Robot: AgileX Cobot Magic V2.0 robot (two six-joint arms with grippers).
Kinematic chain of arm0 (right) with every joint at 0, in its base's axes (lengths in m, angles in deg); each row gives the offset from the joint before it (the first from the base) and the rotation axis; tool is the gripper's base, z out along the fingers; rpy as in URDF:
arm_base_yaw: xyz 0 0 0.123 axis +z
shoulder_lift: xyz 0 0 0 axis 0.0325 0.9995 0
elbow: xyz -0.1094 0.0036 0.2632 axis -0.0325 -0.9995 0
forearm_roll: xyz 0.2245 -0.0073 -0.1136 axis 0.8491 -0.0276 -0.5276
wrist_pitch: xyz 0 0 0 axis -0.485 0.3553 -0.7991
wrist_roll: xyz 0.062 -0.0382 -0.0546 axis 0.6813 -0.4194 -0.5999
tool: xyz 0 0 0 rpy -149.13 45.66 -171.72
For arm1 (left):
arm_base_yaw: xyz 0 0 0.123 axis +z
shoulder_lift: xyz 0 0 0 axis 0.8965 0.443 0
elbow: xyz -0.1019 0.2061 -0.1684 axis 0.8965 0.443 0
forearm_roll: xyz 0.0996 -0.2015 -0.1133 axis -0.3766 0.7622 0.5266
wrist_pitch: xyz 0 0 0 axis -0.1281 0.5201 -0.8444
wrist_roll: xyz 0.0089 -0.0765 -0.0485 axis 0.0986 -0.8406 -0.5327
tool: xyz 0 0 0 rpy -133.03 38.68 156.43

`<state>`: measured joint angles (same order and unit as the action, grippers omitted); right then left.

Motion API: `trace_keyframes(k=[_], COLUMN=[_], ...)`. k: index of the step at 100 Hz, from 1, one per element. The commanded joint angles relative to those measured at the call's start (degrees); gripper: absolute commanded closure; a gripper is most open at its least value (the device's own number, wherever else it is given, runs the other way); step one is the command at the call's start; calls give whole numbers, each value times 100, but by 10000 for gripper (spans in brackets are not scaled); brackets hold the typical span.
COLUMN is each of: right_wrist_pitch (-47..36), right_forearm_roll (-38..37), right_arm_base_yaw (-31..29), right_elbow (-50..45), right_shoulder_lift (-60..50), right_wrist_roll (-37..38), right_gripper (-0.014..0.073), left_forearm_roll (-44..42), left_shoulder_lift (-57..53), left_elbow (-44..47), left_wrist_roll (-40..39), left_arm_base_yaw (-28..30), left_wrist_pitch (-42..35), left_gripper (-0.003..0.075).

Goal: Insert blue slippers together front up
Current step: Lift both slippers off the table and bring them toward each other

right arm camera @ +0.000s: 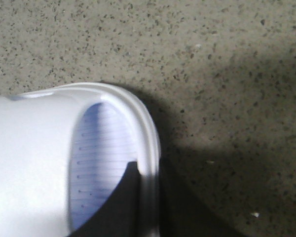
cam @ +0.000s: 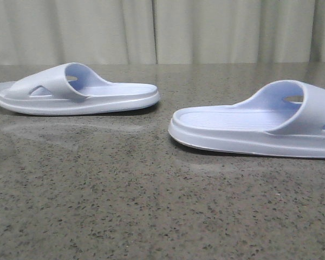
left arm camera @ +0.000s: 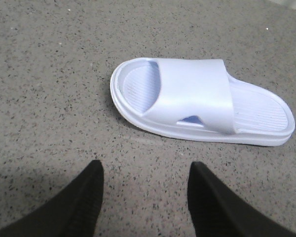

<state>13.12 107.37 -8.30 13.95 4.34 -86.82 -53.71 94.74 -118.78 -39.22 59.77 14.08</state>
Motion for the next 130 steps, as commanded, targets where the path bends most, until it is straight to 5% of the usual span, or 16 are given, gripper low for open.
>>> trace_keyframes(k=[1,38,64,130], right_wrist_pitch=[-17,-8,-74,-244], right_forearm_roll=[32,32,32,42], right_arm_base_yaw=[-3,-3,-3,-3], right_elbow=[256,294,294,294], right_shoulder_lift=[-43,-43,-43,-21], right_wrist_roll=[-112,-270,-270,-284], right_gripper=[696,696,696,696], left_forearm_roll=[276,1601,3336,4805], left_shoulder_lift=[317,2057,2838,4103], left_elbow=[-434,-1390,-1678,-1719], left_wrist_roll=[68,1100,2552,4182], left_arm_base_yaw=[5,61,1094,1295], left_wrist_pitch=[-370,-131,967,1723], left_gripper=[380,380,380,380])
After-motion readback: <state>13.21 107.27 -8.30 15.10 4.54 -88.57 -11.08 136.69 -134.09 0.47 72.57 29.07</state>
